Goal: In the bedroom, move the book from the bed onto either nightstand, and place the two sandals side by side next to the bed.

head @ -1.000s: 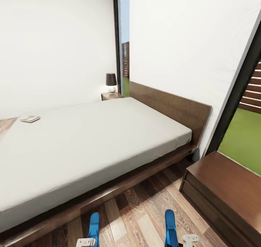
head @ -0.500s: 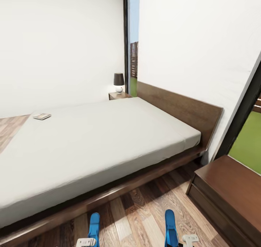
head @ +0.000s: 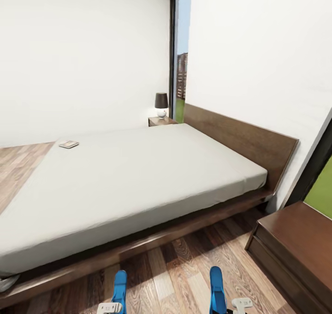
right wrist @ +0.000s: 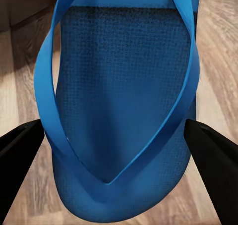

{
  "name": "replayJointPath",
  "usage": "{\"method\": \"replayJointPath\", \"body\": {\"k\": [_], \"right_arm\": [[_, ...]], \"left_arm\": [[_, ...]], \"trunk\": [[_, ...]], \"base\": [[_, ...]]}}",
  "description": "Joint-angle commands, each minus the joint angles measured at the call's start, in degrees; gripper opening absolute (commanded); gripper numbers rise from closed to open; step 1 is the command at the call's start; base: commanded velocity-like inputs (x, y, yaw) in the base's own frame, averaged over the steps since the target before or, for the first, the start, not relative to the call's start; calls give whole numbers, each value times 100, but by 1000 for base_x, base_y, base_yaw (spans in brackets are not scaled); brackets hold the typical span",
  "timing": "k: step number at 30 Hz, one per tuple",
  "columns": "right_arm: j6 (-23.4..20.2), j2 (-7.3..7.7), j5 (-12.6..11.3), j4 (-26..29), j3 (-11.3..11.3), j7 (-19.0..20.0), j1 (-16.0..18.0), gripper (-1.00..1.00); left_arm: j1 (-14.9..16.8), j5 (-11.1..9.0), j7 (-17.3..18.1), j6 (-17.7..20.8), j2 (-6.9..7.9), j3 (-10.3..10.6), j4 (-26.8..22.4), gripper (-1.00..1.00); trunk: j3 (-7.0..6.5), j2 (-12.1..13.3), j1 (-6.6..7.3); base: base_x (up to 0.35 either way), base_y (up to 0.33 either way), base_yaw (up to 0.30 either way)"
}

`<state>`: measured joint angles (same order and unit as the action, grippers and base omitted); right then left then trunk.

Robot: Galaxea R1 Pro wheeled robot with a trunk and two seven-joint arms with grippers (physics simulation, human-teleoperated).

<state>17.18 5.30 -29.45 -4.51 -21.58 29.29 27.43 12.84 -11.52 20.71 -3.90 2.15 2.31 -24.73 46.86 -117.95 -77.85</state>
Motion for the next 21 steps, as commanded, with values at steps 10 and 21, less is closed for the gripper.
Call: {"method": "replayJointPath", "body": {"k": [10,21], "right_arm": [[31,-2,-61,-24,-48,39,8,-100],[31,-3,-61,-24,-48,39,8,-100]], "left_arm": [[3,-52,12,-14,4,24,4,-100],[3,-52,12,-14,4,24,9,-100]], "trunk": [[5,-2,1],[5,-2,1]], "base": [[0,0,148],[0,0,148]]}}
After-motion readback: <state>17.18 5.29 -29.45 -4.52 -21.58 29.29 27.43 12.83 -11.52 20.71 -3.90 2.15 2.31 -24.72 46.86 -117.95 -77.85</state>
